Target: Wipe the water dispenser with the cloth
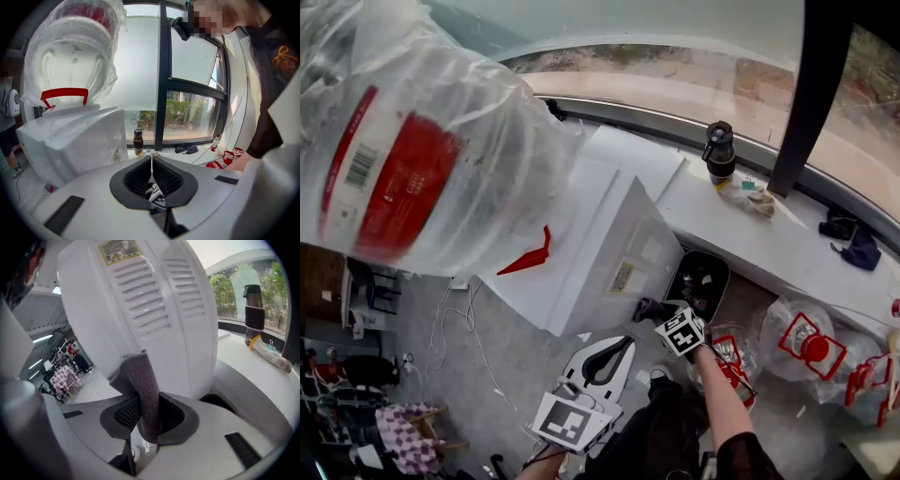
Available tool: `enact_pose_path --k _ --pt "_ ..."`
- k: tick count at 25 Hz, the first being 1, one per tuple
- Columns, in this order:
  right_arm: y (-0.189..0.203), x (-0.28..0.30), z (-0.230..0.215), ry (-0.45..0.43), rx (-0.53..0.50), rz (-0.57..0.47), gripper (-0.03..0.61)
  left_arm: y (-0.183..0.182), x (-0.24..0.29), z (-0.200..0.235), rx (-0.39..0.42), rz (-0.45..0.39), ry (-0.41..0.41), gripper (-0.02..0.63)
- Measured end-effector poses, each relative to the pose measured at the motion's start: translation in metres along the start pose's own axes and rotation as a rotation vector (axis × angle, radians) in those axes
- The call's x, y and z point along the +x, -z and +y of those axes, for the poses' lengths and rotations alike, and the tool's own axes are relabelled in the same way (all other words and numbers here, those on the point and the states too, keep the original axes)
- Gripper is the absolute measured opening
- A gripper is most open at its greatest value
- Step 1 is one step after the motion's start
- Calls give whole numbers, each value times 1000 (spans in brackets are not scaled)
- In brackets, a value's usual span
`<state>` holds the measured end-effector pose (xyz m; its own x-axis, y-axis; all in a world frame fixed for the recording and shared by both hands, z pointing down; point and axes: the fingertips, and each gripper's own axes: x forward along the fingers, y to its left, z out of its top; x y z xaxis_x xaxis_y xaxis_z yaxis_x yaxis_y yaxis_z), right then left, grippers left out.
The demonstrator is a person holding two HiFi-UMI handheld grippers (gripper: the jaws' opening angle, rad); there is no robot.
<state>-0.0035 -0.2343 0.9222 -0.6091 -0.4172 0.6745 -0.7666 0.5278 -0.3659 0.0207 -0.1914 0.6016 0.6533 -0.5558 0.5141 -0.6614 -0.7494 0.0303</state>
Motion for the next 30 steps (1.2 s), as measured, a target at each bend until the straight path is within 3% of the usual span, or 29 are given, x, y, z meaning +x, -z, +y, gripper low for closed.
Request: enact_pose_path --k 8,16,22,30 --pt "-41 3 -87 154 87 -68 104 9 2 6 -37 -21 6 18" --pt "-95 -26 -164 291 186 -180 104 19 0 -5 -10 6 38 18" --pt "-92 -47 -158 295 180 -173 104 11 -6 -10 -19 13 44 18" --pt "-71 -123 -122 305 219 -199 104 -20 -28 -21 -23 -15 55 18"
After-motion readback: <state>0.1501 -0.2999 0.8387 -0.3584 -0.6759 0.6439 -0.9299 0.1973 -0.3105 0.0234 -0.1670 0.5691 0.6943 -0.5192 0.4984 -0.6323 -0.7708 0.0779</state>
